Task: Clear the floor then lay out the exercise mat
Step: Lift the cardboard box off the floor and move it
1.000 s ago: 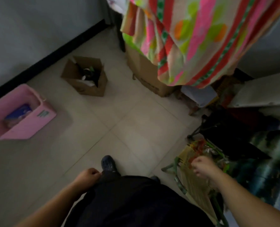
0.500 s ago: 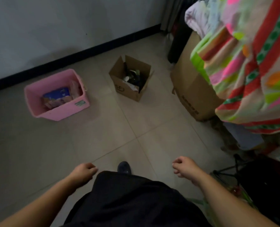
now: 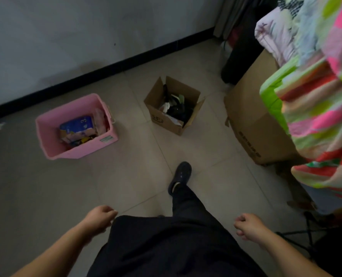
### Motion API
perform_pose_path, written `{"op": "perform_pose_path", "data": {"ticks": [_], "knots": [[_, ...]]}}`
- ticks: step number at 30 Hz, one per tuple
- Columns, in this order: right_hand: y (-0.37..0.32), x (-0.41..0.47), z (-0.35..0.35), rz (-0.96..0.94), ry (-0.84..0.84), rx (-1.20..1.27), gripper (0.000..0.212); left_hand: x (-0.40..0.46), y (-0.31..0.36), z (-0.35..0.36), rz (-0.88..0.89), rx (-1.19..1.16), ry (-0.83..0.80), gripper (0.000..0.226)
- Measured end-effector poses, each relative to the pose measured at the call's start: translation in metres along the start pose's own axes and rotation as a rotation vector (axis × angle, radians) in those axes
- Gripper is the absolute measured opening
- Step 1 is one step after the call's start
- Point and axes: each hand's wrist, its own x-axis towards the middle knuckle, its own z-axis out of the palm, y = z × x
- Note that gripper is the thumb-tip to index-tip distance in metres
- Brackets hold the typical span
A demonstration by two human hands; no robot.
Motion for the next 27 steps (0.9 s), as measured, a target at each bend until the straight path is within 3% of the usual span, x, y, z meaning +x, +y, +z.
{"op": "perform_pose_path", "data": {"ticks": [8, 11, 17, 23, 27], "knots": [[-0.141, 0.069, -0.100, -0.019, -0.079, -0.089, 0.006, 0.026, 0.151, -0.050, 0.104, 0.081, 0.034, 0.011], [-0.220, 0.095, -0.142, -0.112, -0.027, -0.031, 0.007, 0.039, 0.204, -0.066, 0.135, 0.053, 0.061, 0.016], [-0.347, 0.134, -0.171, -0.226, 0.029, 0.164, 0.009, 0.078, 0.267, -0.093, 0.135, 0.156, -0.036, 0.021], [-0.400, 0.179, -0.152, -0.052, 0.032, 0.205, 0.009, 0.179, 0.320, -0.151, 0.042, 0.265, -0.145, 0.023], [-0.431, 0.222, -0.136, 0.078, 0.092, 0.255, 0.011, 0.273, 0.376, -0.193, 0.118, 0.399, -0.118, 0.026]]}}
